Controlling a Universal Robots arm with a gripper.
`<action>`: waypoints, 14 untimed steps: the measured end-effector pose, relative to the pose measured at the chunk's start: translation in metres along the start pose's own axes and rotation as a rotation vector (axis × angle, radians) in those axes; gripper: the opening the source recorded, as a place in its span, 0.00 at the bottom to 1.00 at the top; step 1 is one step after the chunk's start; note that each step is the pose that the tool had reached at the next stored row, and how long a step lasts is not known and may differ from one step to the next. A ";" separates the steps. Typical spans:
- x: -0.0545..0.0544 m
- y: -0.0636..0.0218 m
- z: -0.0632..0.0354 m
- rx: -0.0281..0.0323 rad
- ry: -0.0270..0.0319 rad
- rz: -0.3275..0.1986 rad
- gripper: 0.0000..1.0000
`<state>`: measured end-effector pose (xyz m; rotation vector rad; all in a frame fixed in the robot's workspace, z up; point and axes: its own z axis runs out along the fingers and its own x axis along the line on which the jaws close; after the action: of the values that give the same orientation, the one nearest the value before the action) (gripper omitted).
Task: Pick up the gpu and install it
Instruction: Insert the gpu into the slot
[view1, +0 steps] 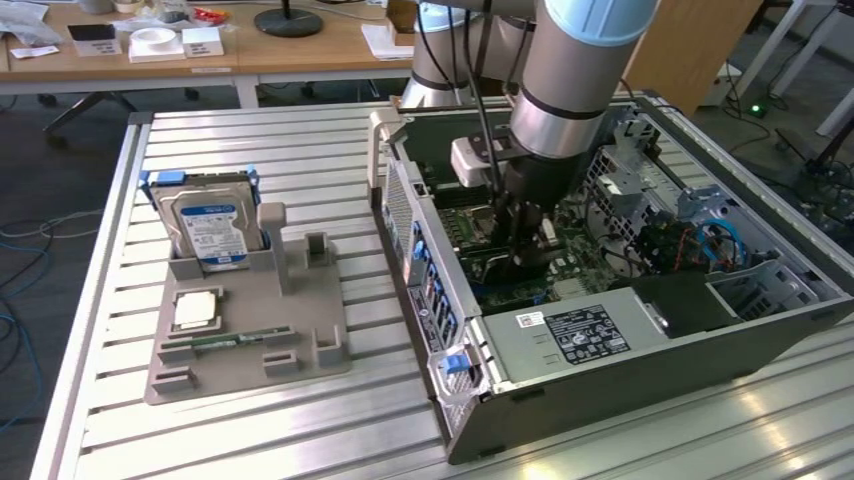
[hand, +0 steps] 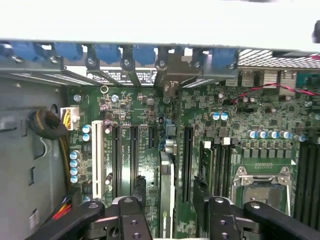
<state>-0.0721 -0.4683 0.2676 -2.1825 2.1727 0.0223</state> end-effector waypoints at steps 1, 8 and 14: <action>0.000 -0.0001 -0.0034 0.0000 0.0000 0.000 0.51; -0.002 -0.0010 -0.0277 0.0007 0.0000 0.000 0.51; -0.003 -0.0016 -0.0481 0.0014 0.0000 0.000 0.51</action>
<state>-0.0721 -0.4682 0.3158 -2.1819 2.1719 0.0207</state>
